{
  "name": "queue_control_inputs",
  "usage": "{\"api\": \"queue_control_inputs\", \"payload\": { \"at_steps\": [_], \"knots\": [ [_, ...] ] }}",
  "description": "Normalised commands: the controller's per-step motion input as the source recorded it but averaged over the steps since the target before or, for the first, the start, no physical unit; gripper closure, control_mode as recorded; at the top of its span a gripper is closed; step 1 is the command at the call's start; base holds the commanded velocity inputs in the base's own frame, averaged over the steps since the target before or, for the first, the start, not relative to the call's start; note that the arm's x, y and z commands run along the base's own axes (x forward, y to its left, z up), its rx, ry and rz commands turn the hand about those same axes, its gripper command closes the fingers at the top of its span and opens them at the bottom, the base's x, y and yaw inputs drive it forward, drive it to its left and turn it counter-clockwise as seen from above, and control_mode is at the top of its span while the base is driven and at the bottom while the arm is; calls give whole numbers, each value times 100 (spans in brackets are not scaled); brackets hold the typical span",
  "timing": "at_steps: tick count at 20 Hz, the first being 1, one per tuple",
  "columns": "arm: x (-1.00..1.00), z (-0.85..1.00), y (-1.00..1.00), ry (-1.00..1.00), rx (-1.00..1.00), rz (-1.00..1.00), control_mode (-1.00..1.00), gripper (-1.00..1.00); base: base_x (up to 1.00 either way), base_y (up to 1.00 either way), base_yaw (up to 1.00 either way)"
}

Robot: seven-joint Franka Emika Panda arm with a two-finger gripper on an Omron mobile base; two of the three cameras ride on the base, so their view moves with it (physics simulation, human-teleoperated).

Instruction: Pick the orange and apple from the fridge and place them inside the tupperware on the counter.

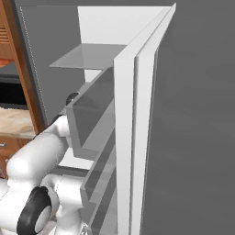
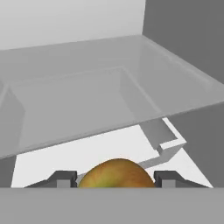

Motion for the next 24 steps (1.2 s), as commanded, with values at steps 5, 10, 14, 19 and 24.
{"api": "queue_control_inputs", "payload": {
  "at_steps": [5,10,14,19,24],
  "knots": [
    [-100,100,40,0,0,27,-100,100,0,0,0],
    [-100,77,26,4,0,20,-100,100,0,0,0],
    [-100,36,0,1,0,3,-100,100,0,0,0],
    [-100,54,-4,0,0,0,-100,100,0,0,0],
    [-67,68,0,7,0,0,-100,100,0,0,0]
  ]
}}
